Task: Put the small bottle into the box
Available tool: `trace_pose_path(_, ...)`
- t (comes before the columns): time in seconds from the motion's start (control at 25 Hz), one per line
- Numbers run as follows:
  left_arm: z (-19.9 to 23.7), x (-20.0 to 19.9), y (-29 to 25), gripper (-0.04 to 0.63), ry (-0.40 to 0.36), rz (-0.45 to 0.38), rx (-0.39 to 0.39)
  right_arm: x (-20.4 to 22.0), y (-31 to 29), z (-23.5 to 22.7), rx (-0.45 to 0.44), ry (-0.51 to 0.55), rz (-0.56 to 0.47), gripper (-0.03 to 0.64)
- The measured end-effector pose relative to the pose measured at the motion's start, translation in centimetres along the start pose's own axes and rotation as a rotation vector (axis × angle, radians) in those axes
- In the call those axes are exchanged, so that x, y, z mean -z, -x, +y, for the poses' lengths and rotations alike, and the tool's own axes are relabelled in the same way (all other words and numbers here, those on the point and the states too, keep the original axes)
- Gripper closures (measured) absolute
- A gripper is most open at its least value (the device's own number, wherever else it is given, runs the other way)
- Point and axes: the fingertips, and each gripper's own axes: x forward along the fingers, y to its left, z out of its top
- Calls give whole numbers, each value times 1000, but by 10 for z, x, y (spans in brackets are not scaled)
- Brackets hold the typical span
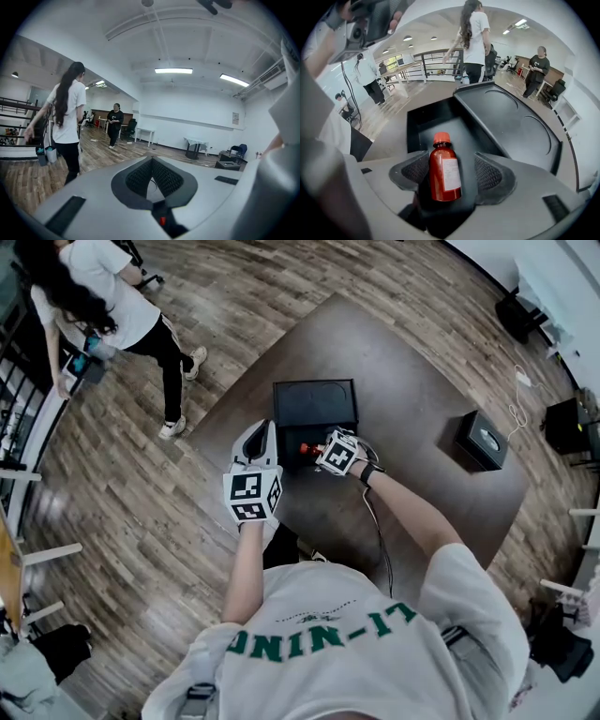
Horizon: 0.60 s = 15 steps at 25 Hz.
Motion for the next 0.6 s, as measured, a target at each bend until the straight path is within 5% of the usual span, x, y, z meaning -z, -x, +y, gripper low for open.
trace_pose_path(0.6, -28, -12, 32, 583, -49, -20, -2, -18, 101, -14, 187, -233, -348, 344)
